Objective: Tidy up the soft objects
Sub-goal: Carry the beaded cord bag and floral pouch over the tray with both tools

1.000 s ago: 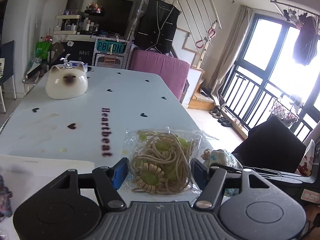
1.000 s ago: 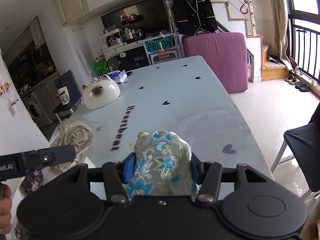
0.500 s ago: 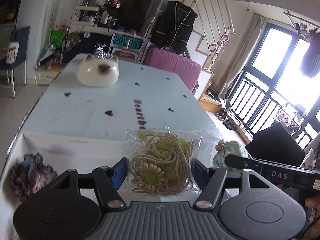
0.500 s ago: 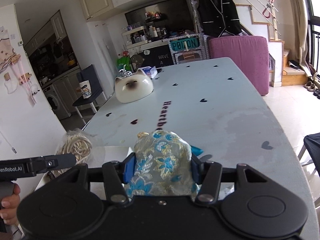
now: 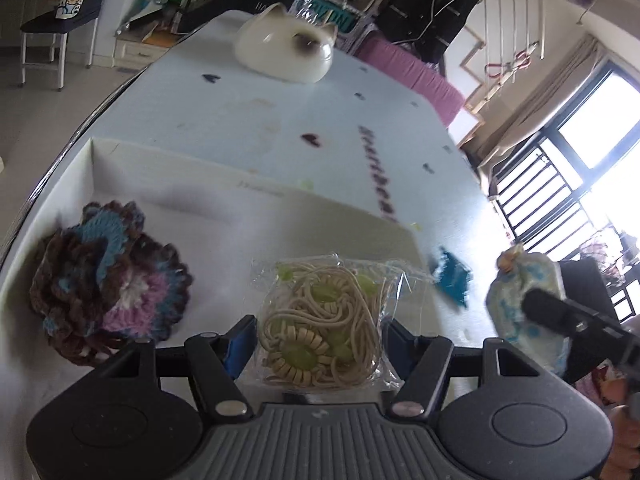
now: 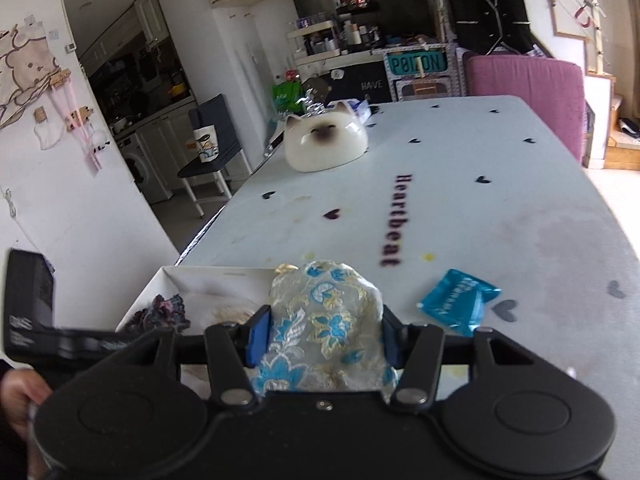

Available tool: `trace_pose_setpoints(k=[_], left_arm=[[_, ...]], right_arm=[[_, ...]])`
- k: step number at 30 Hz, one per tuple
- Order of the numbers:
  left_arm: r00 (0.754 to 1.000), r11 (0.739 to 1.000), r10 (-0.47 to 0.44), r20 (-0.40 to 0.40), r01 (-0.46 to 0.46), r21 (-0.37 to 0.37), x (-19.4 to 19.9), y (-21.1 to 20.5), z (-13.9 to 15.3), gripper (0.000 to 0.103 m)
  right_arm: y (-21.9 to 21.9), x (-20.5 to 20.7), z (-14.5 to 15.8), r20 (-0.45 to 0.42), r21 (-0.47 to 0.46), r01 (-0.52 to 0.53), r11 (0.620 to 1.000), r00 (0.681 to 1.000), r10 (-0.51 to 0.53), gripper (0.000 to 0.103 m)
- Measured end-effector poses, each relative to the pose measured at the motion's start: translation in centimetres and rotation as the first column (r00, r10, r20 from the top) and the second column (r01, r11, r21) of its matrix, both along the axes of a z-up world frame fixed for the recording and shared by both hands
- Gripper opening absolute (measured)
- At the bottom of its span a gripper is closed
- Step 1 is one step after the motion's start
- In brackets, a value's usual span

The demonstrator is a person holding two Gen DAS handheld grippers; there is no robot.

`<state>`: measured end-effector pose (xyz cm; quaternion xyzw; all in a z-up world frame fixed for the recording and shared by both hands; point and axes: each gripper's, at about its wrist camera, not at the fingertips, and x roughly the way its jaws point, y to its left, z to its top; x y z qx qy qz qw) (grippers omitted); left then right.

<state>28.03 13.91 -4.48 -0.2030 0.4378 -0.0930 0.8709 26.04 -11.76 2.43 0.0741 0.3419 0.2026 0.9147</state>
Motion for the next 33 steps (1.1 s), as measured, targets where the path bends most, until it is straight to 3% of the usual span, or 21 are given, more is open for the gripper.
trace_pose_setpoints(k=[6, 16, 18, 20, 24, 27, 33], left_arm=[[0.999, 0.99, 0.027, 0.031, -0.031, 0.139, 1.4, 1.6, -0.6, 0.067], [0.996, 0.979, 0.051, 0.071, -0.064, 0.196, 2.5, 2.1, -1.0, 0.067], [0.996, 0.976, 0.048, 0.08, -0.064, 0.206, 2.4, 2.0, -1.0, 0.067], [0.995, 0.976, 0.047, 0.085, -0.064, 0.21, 2.3, 2.0, -1.1, 0.067], [0.995, 0.975, 0.044, 0.085, -0.061, 0.212, 2.2, 2.0, -1.1, 0.069], [0.996, 0.975, 0.034, 0.081, -0.05, 0.215, 2.2, 1.8, -1.1, 0.072], [0.997, 0.976, 0.015, 0.072, -0.03, 0.215, 1.8, 1.1, -0.7, 0.08]], right_arm=[[2.4, 1.3, -0.6, -0.026, 0.004, -0.047, 0.999, 0.999, 0.047, 0.056], [6.5, 3.7, -2.5, -0.071, -0.038, -0.064, 0.997, 0.996, 0.061, 0.056], [7.3, 4.2, -2.8, -0.071, -0.058, -0.061, 0.996, 0.996, 0.057, 0.062], [7.9, 4.6, -3.0, -0.063, -0.079, -0.054, 0.995, 0.997, 0.049, 0.082], [8.1, 5.0, -3.0, -0.054, -0.079, -0.044, 0.996, 0.998, 0.04, 0.086], [7.6, 4.8, -2.8, -0.056, -0.052, -0.06, 0.997, 0.997, 0.057, 0.079], [7.1, 4.3, -2.7, -0.078, -0.072, -0.077, 0.994, 0.994, 0.072, 0.047]])
